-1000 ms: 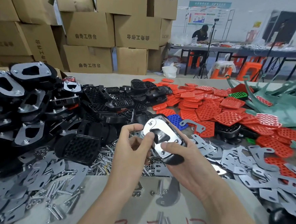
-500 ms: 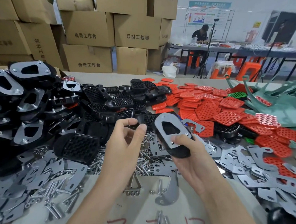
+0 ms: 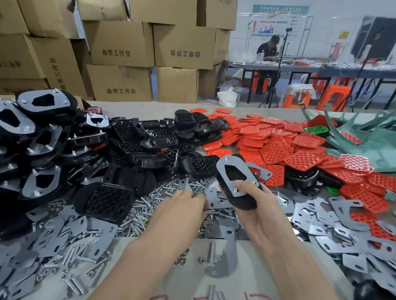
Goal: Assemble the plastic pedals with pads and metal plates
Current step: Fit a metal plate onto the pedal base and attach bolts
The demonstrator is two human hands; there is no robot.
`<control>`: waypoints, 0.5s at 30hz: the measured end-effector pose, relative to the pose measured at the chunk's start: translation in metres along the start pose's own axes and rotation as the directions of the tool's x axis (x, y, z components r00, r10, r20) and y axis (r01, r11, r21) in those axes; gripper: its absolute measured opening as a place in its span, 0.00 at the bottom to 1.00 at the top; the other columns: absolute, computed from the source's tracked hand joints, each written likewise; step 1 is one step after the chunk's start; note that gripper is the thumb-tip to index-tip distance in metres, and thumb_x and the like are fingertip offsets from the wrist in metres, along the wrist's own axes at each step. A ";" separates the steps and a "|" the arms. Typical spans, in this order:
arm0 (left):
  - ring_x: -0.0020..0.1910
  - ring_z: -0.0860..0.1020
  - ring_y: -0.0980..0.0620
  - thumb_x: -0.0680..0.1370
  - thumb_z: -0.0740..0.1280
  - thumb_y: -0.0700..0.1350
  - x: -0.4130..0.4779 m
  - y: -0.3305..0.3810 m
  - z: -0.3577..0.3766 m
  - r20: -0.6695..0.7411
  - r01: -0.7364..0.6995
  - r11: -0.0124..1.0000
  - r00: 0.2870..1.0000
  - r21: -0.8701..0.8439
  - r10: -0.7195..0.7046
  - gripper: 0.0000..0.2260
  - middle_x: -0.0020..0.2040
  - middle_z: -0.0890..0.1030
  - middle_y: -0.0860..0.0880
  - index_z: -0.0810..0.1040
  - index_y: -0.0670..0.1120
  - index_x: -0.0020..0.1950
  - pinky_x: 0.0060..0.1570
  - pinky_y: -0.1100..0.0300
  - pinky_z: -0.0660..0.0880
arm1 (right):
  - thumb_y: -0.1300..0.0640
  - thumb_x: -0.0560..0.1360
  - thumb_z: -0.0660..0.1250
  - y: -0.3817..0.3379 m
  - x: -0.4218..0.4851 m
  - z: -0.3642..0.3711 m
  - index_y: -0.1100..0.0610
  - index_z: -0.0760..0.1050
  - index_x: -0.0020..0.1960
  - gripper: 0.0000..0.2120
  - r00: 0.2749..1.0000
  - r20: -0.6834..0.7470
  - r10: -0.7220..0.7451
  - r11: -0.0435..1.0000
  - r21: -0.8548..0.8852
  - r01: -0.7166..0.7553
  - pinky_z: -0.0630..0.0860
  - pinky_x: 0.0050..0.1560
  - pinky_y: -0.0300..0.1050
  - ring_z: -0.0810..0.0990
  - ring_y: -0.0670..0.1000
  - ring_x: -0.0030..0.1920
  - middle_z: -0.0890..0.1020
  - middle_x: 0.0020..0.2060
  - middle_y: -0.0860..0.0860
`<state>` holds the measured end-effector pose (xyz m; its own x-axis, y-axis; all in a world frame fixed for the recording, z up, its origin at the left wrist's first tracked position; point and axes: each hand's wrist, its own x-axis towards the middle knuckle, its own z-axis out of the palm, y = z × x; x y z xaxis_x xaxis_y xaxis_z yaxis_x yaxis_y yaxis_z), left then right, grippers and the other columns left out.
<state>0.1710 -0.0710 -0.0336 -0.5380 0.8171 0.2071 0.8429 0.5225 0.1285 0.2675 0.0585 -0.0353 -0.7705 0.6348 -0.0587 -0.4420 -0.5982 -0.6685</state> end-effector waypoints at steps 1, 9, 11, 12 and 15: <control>0.58 0.74 0.49 0.83 0.64 0.45 0.002 0.002 -0.001 0.006 -0.007 0.998 1.000 0.058 0.007 0.11 0.59 0.76 0.49 0.75 0.52 0.66 0.50 0.55 0.70 | 0.71 0.71 0.68 0.000 0.000 -0.001 0.69 0.79 0.60 0.18 1.000 -0.007 0.005 1.000 0.009 -0.004 0.85 0.51 0.47 0.87 0.57 0.54 0.86 0.56 0.62; 0.61 0.74 0.44 0.75 0.65 0.32 -0.007 0.018 0.000 0.041 0.015 0.953 0.999 0.302 -0.028 0.19 0.61 0.73 0.44 0.71 0.44 0.65 0.56 0.53 0.73 | 0.71 0.77 0.66 0.001 0.001 -0.001 0.69 0.77 0.64 0.16 1.000 0.006 0.014 1.000 0.016 -0.014 0.77 0.67 0.53 0.84 0.58 0.61 0.85 0.58 0.62; 0.61 0.74 0.45 0.79 0.64 0.35 -0.008 0.017 0.003 0.020 0.032 0.960 0.999 0.277 -0.039 0.16 0.61 0.73 0.45 0.70 0.45 0.66 0.56 0.53 0.72 | 0.69 0.76 0.68 0.000 0.001 -0.001 0.69 0.78 0.64 0.17 1.000 0.014 0.012 1.000 0.026 -0.012 0.80 0.64 0.52 0.85 0.58 0.60 0.85 0.58 0.62; 0.61 0.74 0.46 0.80 0.64 0.38 -0.007 0.016 0.005 0.006 0.041 0.965 0.999 0.259 -0.044 0.14 0.61 0.73 0.46 0.70 0.46 0.66 0.56 0.54 0.72 | 0.69 0.75 0.69 -0.001 0.000 -0.001 0.68 0.78 0.63 0.17 1.000 0.029 0.012 0.999 0.037 -0.013 0.81 0.61 0.50 0.85 0.58 0.60 0.85 0.58 0.62; 0.60 0.73 0.49 0.83 0.61 0.45 -0.005 0.009 0.008 -0.048 0.064 0.980 0.997 0.187 -0.056 0.10 0.59 0.73 0.49 0.72 0.48 0.64 0.55 0.56 0.72 | 0.66 0.73 0.70 -0.001 0.001 0.000 0.67 0.78 0.65 0.20 0.999 0.050 0.001 0.998 0.064 -0.004 0.83 0.54 0.45 0.85 0.56 0.60 0.85 0.59 0.60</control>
<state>0.1814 -0.0683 -0.0412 -0.5839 0.7738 0.2456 0.7911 0.6102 -0.0417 0.2677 0.0598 -0.0346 -0.7929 0.6090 -0.0216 -0.4676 -0.6307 -0.6193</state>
